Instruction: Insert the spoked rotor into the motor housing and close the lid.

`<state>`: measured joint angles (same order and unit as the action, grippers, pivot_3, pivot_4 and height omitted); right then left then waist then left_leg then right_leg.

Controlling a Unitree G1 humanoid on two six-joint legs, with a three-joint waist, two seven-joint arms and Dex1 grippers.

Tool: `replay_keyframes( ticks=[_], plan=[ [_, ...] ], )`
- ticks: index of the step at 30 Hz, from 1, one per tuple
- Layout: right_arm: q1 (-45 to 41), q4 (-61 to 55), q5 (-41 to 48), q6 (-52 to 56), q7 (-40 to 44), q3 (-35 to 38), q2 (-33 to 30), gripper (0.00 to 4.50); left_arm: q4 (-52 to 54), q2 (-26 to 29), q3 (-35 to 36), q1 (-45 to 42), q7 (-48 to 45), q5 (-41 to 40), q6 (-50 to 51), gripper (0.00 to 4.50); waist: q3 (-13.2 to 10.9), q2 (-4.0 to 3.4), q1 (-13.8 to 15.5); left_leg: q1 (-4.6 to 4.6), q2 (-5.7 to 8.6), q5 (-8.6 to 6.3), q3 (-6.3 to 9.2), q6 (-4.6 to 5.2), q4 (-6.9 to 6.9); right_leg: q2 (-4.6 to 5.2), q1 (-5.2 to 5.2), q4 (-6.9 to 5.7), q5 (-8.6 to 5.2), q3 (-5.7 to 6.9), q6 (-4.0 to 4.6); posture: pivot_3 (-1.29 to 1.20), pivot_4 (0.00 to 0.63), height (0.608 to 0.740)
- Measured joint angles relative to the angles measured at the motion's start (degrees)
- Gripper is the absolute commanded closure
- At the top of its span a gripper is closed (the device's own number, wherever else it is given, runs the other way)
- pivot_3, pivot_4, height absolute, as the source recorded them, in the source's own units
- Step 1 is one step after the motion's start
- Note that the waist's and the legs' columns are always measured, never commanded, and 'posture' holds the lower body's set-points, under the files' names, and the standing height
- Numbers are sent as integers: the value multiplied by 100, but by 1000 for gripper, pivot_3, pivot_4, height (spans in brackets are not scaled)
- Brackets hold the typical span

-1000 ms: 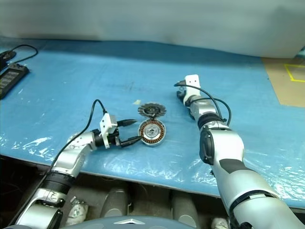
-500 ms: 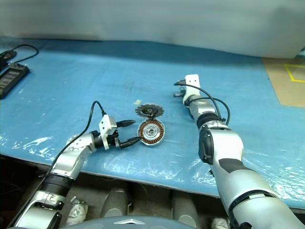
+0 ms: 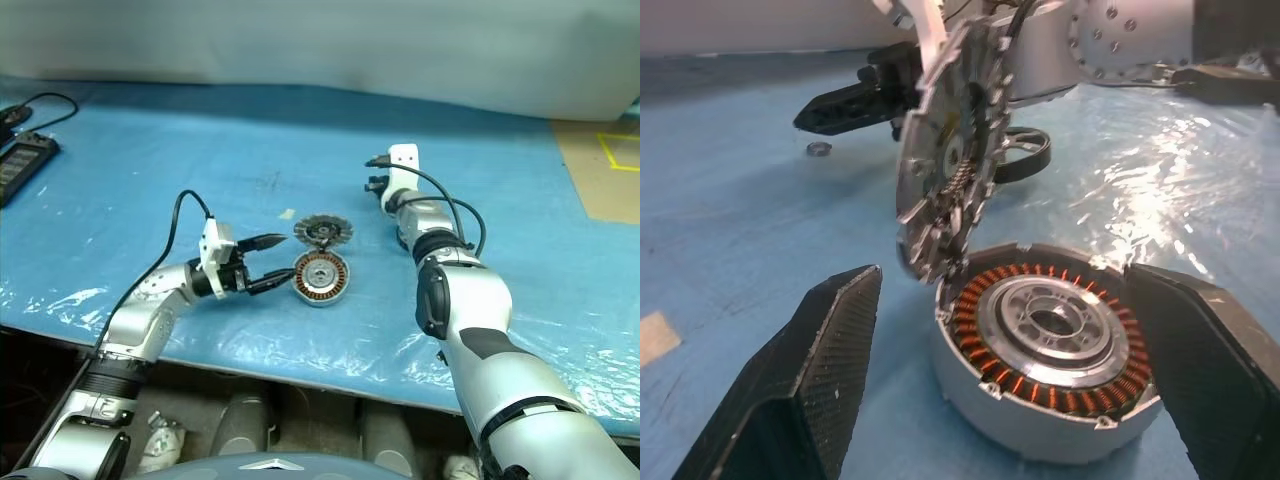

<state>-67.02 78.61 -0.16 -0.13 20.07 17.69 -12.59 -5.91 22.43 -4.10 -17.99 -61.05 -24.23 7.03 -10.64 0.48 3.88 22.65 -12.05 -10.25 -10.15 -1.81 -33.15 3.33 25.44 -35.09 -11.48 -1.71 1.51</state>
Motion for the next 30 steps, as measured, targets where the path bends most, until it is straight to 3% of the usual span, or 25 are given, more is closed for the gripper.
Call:
replay_keyframes(
  ticks=[2, 8, 13, 19, 23, 30],
  plan=[
    [3, -65, 144, -223, 125, 75, 3, 2012, 29, 12, 16, 0, -11, -52, 91, 415, 0, -1, 2, 2, -2, 0, 0, 0, 0, -1, 4, -2, 0, 0, 0, 0, 150, 740],
    [352, -472, 388, -788, 155, 176, -121, 2012, 59, 44, 193, -15, 5, -149, 170, 415, 0, -1, 17, 4, -1, 1, 0, 1, -3, 0, 2, -3, -1, 3, 1, 0, 150, 740],
    [1221, -1047, 427, -1153, 557, -34, -143, 2012, 56, -10, 347, -305, 139, -214, 171, 415, -1, -1, 15, 8, 0, 1, 0, 2, -7, 1, 2, -6, -1, 3, 1, 0, 150, 740],
    [2032, -1989, 144, -1402, -474, -258, -496, 2012, -161, 19, 454, -407, 252, -115, 14, 415, 0, 0, 11, 4, 1, 3, 1, -3, -7, 0, 1, -6, -1, 2, 1, 0, 150, 740],
    [2625, -2642, 175, -1394, -680, -279, -523, 2012, -297, 1, 538, -414, 389, -67, -94, 415, 0, 0, -8, 2, 4, 3, 1, -4, -5, -1, 1, -5, 0, -3, -1, 0, 150, 740],
    [2741, -3221, 260, -1253, -1145, -260, -734, 2012, -699, -12, 650, -541, 561, 82, -356, 415, 0, 0, -8, -5, 11, 4, 2, -5, -5, 1, -5, -3, 0, -7, -3, 0, 150, 740]
  ],
)
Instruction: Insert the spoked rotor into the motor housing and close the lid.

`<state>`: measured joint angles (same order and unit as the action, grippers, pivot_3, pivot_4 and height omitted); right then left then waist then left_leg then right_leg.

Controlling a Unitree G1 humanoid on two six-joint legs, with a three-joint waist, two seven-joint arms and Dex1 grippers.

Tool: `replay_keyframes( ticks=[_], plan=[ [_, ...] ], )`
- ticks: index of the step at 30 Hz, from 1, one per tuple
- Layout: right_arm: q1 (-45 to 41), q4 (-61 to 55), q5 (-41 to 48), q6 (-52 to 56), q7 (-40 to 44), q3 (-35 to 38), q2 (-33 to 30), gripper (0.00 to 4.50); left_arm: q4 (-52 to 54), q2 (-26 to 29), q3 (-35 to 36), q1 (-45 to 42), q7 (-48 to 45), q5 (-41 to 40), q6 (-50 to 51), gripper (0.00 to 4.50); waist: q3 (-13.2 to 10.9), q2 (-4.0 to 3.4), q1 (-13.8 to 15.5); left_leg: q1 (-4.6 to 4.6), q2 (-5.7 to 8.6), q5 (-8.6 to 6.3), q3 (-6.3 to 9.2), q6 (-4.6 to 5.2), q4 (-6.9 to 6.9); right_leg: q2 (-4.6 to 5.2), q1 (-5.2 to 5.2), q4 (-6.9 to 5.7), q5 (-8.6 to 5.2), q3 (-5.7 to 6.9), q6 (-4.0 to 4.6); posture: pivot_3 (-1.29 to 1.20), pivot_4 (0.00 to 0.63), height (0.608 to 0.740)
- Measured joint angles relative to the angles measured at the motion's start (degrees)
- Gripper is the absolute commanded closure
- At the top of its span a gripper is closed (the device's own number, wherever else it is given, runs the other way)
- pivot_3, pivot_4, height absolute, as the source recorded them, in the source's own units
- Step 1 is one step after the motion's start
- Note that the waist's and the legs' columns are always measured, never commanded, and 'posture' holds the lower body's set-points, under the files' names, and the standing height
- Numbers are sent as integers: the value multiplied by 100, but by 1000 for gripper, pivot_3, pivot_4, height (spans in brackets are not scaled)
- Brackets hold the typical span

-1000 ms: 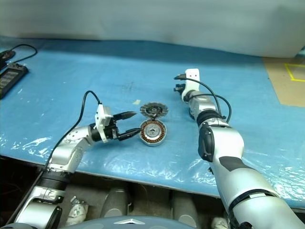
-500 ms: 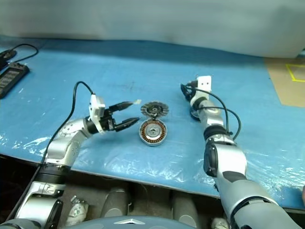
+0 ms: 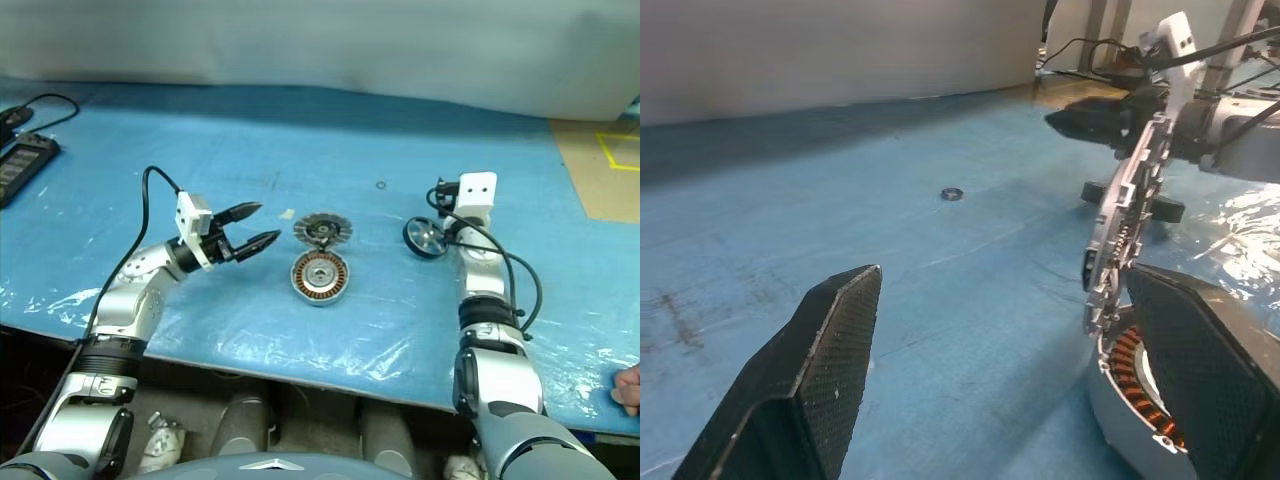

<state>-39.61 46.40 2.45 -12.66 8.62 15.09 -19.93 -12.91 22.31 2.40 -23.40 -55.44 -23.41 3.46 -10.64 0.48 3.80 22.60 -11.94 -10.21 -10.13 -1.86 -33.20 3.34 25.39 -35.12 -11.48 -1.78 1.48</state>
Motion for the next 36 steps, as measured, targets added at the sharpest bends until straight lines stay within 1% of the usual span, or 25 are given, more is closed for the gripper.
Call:
replay_keyframes(
  ticks=[4, 7, 11, 15, 19, 21, 25, 31, 36],
  plan=[
    [-39, 67, -4, 115, 41, -126, -7, 2012, -118, -30, -8, -63, -3, 66, -72, 415, 0, 0, -10, 0, -1, 0, 0, 0, 0, -1, 0, 0, 0, 0, -1, 0, 150, 740],
    [-302, 332, -20, 281, 93, -268, 48, 2012, -210, -55, -35, -129, -9, 130, -128, 415, 0, 0, -34, -1, 1, 0, 0, 0, 0, 0, 0, -2, 1, -1, -1, 0, 150, 740],
    [-1158, 1083, -51, 692, 224, -457, 155, 2012, -213, -151, -70, -71, -8, 204, -192, 415, 0, 0, -111, 1, 1, 0, 1, 0, -2, 1, 1, -6, 0, 1, 0, 0, 150, 740],
    [-1945, 1825, -4, 718, 669, -468, 249, 2012, -215, -206, -104, -58, -3, 241, -232, 415, 0, 0, -112, 3, -6, 0, 2, 1, -1, -1, 2, -10, 0, 6, 2, 0, 150, 740],
    [-2524, 2641, -369, 895, 1106, -880, 449, 2012, -217, -216, -119, -52, 8, 315, -261, 415, 0, 0, -115, 6, -9, 0, 2, 2, -3, -1, 5, -16, -2, 10, 6, 0, 150, 740],
    [-2646, 2931, -515, 990, 1159, -1013, 587, 2012, -213, -261, -159, -20, 37, 339, -308, 415, 0, -1, -100, 8, -11, 0, 2, 3, -3, 0, 6, -18, -4, 13, 9, 0, 150, 740],
    [-2745, 3177, -783, 1077, 960, -1134, 644, 2012, -195, -282, -170, 141, 155, 367, -323, 415, 0, -1, -39, 16, -11, 0, 2, 2, -6, 2, 12, -18, -4, 14, 9, 0, 150, 740],
    [-2759, 3245, -1052, 1092, 544, -1129, 654, 2012, 239, -282, -169, 542, 355, 364, -322, 415, 0, -1, 7, 16, -15, 0, 1, 1, -7, -1, 18, -23, -4, 14, 9, 0, 150, 740],
    [-2759, 3261, -1045, 1212, 504, -975, 647, 2012, 385, -277, -170, 711, 470, 364, -306, 415, -1, -1, 9, 17, -16, 0, 0, 0, -10, -1, 24, -36, -4, 12, 9, 0, 150, 740]
  ],
)
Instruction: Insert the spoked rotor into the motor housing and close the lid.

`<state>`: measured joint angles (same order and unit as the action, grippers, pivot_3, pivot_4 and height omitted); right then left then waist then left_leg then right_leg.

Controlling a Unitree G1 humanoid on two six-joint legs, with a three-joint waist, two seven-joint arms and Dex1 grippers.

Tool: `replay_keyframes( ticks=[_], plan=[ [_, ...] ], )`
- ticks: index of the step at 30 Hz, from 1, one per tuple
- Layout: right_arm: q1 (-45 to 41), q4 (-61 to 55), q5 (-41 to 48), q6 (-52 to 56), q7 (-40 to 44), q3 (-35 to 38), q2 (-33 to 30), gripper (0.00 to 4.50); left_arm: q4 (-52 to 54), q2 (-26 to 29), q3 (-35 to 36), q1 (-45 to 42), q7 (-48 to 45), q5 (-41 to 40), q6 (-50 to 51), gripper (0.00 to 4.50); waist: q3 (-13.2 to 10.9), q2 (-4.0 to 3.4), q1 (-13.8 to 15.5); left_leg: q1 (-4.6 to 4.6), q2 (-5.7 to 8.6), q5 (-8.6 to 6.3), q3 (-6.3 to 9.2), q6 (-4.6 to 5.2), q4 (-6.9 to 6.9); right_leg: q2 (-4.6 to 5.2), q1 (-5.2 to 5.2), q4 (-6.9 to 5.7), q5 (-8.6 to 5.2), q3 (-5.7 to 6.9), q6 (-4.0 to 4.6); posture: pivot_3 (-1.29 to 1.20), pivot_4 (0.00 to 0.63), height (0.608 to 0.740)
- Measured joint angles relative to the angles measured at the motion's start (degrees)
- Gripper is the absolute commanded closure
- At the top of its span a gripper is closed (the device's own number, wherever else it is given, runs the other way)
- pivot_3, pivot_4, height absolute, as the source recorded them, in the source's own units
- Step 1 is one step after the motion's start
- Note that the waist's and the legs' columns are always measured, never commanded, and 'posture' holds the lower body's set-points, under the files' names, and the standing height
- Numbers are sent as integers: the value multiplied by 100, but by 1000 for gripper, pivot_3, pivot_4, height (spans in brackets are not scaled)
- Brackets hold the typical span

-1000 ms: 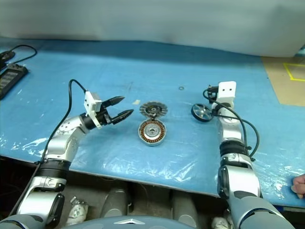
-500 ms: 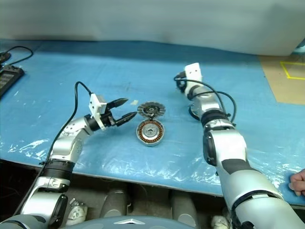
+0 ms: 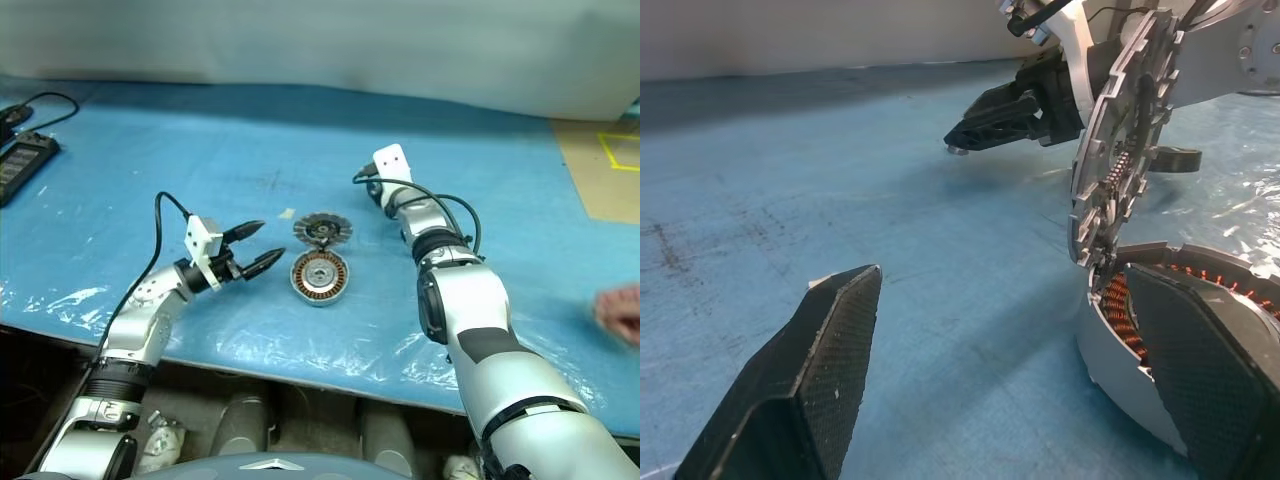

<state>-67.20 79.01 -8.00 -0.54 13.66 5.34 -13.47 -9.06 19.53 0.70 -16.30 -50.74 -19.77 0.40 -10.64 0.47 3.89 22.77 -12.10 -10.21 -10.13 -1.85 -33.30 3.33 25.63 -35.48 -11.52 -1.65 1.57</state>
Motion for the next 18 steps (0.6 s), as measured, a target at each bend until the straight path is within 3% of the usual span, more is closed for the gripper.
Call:
replay_keyframes(
  ticks=[8, 18],
  plan=[
    [21, 4, 381, 437, -138, 747, 4, 2012, 73, 44, -1, 32, 74, 0, 21, 415, 0, 0, 0, 4, 0, 1, -1, -1, -1, -1, 8, -6, 0, -2, 0, 0, 150, 740],
    [47, 7, 327, 492, -221, 771, 18, 2012, 103, 78, 0, 79, 130, 1, 25, 415, 0, 0, 0, 37, 0, 2, -2, -2, -10, -1, 43, -17, 0, -3, 0, 0, 150, 740]
  ],
)
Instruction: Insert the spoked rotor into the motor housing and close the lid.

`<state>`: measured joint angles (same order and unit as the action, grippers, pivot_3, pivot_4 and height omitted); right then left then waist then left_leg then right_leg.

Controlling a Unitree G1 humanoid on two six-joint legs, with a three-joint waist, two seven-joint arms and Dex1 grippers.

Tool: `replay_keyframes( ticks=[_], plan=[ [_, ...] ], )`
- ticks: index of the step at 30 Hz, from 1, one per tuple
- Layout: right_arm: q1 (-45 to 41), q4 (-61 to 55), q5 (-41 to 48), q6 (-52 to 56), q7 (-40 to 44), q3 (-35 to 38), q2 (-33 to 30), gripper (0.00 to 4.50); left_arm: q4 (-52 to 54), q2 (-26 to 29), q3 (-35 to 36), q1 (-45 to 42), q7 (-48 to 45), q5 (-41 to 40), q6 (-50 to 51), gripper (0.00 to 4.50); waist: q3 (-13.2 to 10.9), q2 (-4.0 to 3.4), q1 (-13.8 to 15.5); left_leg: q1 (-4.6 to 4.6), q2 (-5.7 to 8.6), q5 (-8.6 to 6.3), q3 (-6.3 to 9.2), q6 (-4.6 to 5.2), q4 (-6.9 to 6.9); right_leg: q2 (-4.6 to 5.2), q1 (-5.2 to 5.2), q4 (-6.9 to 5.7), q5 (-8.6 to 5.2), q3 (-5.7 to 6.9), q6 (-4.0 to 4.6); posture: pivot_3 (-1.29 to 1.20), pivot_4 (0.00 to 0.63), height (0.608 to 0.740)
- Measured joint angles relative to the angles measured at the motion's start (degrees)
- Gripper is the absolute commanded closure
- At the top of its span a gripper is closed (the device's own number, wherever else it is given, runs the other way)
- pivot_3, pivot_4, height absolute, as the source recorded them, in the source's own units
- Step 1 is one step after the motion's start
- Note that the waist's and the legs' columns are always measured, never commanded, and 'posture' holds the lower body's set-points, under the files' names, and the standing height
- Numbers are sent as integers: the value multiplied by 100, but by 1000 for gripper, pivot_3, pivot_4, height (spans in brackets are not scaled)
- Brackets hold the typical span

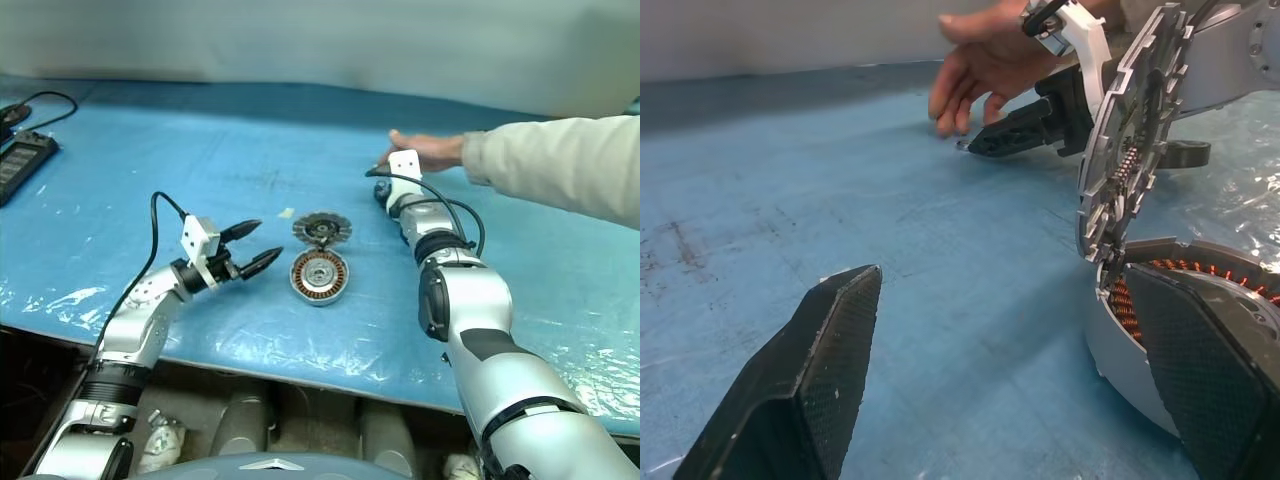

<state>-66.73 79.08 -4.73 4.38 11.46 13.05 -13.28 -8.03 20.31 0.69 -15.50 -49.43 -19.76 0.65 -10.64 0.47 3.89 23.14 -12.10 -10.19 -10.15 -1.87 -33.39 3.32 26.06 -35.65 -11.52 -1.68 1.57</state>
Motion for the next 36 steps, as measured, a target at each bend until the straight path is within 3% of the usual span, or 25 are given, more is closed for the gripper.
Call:
replay_keyframes(
  ticks=[11, 19, 36],
  plan=[
    [11, 0, -105, 8, -17, -6, 38, 2012, 85, 3, 0, 8, 81, 4, -2, 415, 0, 0, 2, -1, 0, 0, 0, 0, -5, 0, 0, -6, 0, 0, 0, 0, 150, 740],
    [296, -121, -173, -338, 510, -164, -87, 2012, -88, -1, -21, -160, -3, 8, -20, 415, 0, 0, 5, -2, -3, 0, 0, 0, -19, 0, -4, -11, 0, 0, 0, 0, 150, 740],
    [589, -335, 28, -593, 778, -207, -118, 2012, -203, -72, -108, -179, -179, -33, -27, 415, 2, 0, 7, -1, -12, -2, 1, 2, -49, -1, -12, -19, 0, 0, 1, 0, 150, 740]
  ],
)
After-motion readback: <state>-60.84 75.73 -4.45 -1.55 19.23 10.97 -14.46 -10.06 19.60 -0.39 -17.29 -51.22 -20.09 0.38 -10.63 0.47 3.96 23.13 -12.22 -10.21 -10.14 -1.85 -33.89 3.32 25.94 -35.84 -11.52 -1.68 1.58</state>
